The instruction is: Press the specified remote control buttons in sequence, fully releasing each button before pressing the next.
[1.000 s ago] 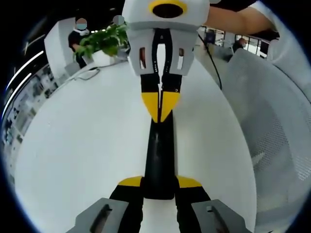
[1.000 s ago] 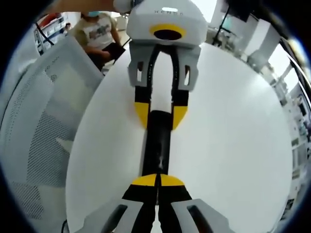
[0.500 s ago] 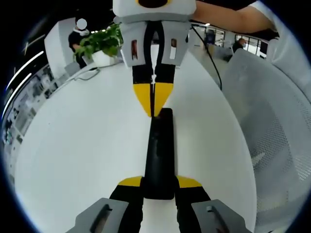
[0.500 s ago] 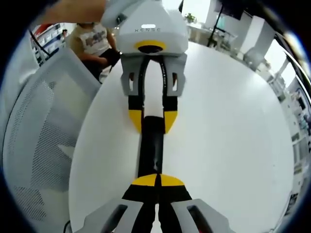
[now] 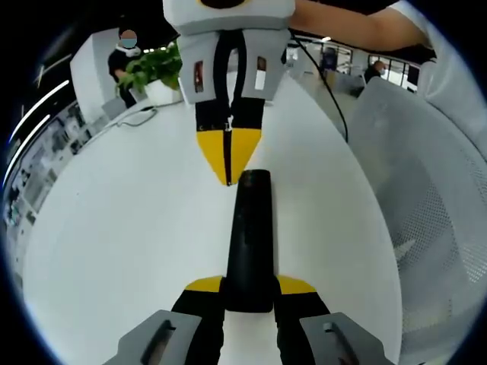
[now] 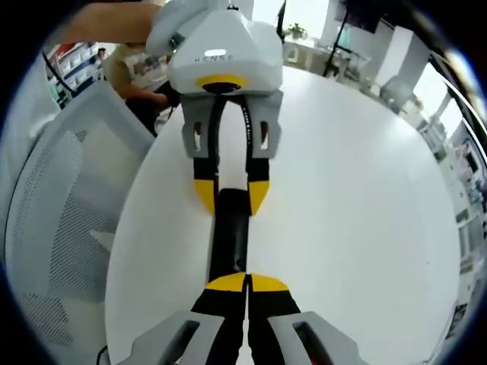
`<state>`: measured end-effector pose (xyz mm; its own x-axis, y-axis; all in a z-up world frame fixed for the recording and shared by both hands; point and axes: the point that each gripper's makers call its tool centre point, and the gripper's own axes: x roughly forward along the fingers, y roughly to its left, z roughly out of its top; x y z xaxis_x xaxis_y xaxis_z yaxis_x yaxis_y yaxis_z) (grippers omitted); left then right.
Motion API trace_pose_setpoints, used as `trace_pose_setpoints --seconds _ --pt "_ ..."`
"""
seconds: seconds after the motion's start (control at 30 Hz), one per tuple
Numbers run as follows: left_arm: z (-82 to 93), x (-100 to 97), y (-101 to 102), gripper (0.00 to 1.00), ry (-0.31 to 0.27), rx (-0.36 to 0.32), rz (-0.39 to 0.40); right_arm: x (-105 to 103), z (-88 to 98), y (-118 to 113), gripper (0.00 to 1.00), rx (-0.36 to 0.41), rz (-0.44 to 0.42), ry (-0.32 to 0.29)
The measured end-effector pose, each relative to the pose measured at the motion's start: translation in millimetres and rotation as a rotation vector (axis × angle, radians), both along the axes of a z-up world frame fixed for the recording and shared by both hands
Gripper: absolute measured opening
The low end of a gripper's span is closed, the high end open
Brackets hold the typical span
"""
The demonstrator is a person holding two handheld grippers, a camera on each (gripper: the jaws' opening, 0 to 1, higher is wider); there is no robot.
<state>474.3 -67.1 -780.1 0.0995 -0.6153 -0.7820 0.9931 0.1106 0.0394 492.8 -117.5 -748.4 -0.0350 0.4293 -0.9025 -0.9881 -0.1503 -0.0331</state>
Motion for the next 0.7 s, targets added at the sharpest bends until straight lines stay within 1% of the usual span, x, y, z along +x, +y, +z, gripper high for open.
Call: trace_pose_setpoints --seconds 0.27,0.7 --pt "-0.4 0.9 0.2 0.24 0.0 0.0 0.0 -0.1 -6.6 1.1 0.0 -0.009 0.008 0.017" --pt "0.2 1.2 0.1 0.24 -0.003 -0.008 0.005 -0.4 -12.3 4.6 0.0 -0.009 0.016 0.03"
